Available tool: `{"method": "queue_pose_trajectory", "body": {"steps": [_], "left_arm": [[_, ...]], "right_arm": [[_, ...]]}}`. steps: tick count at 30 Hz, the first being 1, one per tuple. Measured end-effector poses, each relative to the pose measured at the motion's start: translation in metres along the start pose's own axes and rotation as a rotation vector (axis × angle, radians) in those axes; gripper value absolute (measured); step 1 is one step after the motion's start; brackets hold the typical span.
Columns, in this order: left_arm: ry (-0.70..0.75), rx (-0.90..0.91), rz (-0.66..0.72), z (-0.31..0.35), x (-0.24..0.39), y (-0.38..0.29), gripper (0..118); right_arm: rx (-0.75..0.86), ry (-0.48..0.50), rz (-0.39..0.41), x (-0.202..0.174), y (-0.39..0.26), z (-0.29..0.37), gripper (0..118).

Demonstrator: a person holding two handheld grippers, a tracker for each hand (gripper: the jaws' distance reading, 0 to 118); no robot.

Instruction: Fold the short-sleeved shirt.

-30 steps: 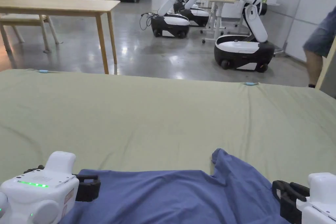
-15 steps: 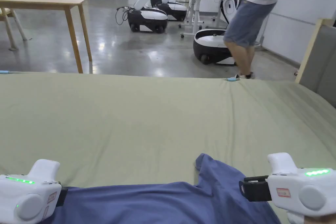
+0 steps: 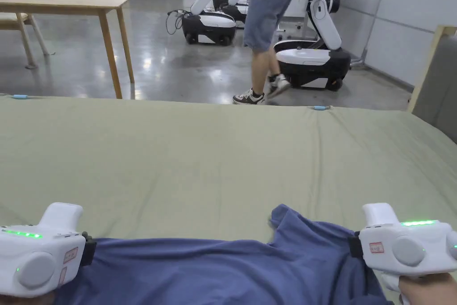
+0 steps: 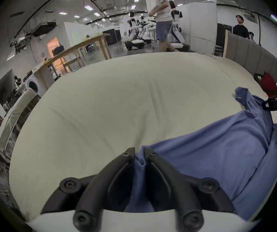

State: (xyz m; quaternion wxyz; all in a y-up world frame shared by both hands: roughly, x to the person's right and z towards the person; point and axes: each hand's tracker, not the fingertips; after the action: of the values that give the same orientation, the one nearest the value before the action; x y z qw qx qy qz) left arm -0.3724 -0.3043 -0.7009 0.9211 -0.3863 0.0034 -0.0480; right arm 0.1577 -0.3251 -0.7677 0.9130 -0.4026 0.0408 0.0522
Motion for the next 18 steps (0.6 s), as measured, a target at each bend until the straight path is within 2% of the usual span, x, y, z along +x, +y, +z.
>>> {"method": "queue_pose_trajectory", "body": {"steps": [3,9,13,18], "left_arm": [[-0.015,0.101,0.016,0.048,-0.001,-0.003,10],[-0.040,0.224,0.032,0.149,-0.004,-0.049,10],[-0.052,0.178,0.091,0.177,-0.016,-0.111,10],[-0.043,0.003,0.180,0.158,-0.029,-0.175,10]], "right_arm": [[0.103,0.054,-0.021,0.004,-0.003,0.059,4],[0.298,0.068,0.033,-0.001,-0.063,0.173,4],[0.282,0.023,0.067,-0.007,-0.129,0.197,4],[0.143,0.010,0.016,-0.012,-0.199,0.173,4]]}}
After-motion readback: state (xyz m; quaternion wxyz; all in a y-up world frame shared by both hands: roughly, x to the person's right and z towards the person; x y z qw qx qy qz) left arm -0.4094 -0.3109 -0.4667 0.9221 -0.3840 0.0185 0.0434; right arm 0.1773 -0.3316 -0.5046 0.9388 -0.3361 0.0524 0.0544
